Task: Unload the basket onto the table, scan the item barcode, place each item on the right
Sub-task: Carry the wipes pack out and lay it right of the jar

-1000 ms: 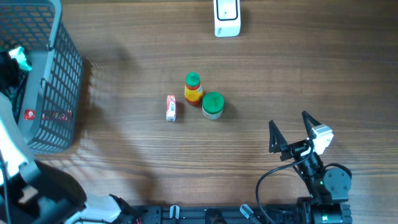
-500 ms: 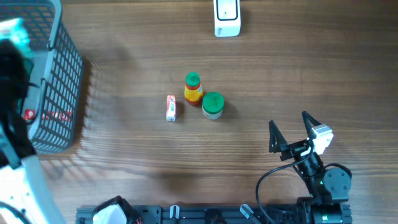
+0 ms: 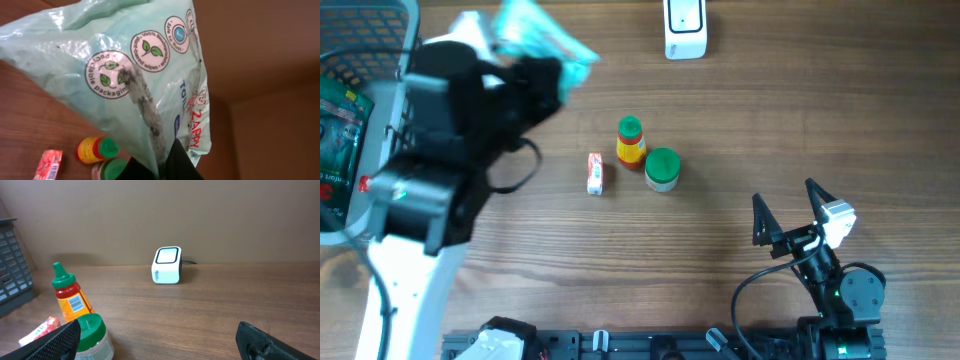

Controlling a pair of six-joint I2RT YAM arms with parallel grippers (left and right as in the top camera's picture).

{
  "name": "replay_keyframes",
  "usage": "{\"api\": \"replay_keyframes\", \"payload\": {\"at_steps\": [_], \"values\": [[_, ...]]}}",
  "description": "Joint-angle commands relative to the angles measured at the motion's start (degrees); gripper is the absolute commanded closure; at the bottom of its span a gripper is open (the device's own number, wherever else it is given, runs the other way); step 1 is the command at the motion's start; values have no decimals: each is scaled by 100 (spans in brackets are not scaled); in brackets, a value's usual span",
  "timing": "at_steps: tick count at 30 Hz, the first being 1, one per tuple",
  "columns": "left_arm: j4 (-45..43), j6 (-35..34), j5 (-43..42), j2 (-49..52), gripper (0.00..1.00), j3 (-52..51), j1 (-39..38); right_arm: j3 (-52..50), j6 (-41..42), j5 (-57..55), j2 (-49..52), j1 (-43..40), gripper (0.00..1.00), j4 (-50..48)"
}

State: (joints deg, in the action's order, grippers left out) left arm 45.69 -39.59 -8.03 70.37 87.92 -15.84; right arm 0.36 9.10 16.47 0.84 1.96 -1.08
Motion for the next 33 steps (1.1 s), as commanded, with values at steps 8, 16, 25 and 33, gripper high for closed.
{"api": "replay_keyframes", "payload": {"at_steps": [8,16,25,33], "values": [[-564,1545,151,1580,96,7,-1978,-7,-52,-28,-42,17,0,-20],[-1045,1541,170,3097,96,7,-2706,-7,-55,-28,-42,17,0,-20],[-1008,1491,299,4347,96,7,-3132,-7,-52,-28,-42,17,0,-20],[-562,1473,317,4850,94,7,-3147,-7,-55,-28,-42,17,0,-20]]}}
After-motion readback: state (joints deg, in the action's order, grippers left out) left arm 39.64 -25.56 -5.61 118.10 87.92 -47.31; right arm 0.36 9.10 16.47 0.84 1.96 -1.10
